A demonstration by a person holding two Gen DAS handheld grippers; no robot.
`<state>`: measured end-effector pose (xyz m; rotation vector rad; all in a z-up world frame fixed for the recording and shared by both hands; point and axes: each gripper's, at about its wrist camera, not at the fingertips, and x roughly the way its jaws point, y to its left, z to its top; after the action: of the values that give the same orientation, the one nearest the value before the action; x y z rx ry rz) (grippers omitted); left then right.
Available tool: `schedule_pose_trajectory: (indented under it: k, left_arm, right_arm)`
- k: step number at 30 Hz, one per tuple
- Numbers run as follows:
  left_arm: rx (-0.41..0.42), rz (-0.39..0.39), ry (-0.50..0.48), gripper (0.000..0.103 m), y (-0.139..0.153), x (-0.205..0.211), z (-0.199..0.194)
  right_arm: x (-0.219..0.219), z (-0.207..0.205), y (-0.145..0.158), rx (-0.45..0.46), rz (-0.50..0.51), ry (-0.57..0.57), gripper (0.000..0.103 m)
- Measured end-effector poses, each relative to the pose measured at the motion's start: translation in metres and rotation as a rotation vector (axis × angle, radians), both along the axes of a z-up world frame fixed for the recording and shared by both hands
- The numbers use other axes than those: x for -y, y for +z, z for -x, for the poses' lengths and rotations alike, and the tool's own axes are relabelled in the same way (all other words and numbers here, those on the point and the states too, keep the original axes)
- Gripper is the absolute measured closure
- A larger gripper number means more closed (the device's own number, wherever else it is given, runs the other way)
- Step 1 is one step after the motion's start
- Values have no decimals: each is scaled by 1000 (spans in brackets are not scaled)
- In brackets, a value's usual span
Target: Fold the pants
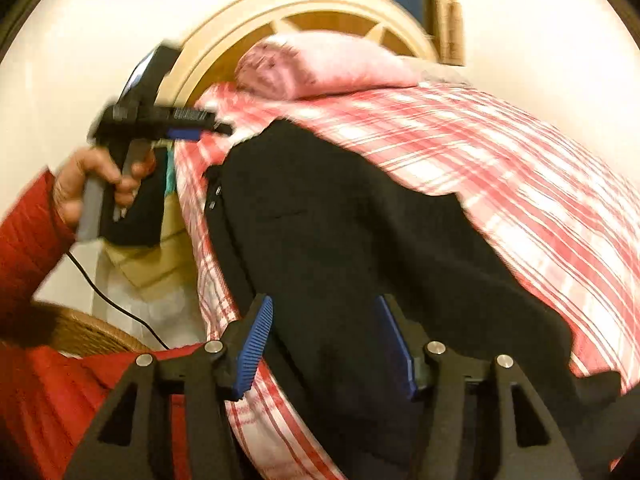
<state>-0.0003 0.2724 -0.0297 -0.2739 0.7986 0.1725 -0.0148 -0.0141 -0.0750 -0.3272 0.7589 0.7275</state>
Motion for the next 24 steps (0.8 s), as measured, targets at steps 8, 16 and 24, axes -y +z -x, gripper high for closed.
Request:
schedule_pose_trajectory:
  k: [8, 16, 24]
  left_arm:
    - [-114, 146, -52, 34, -41, 25, -5]
    - [-99, 307, -39, 72, -50, 22, -17]
    - [-27, 265, -42, 86, -20, 17, 9]
  right_arm:
    - [-31, 7, -48, 67, 260, 24, 62]
    - [-6, -5, -28, -27, 98, -26, 100]
    - [1, 19, -19, -50, 94, 106, 100]
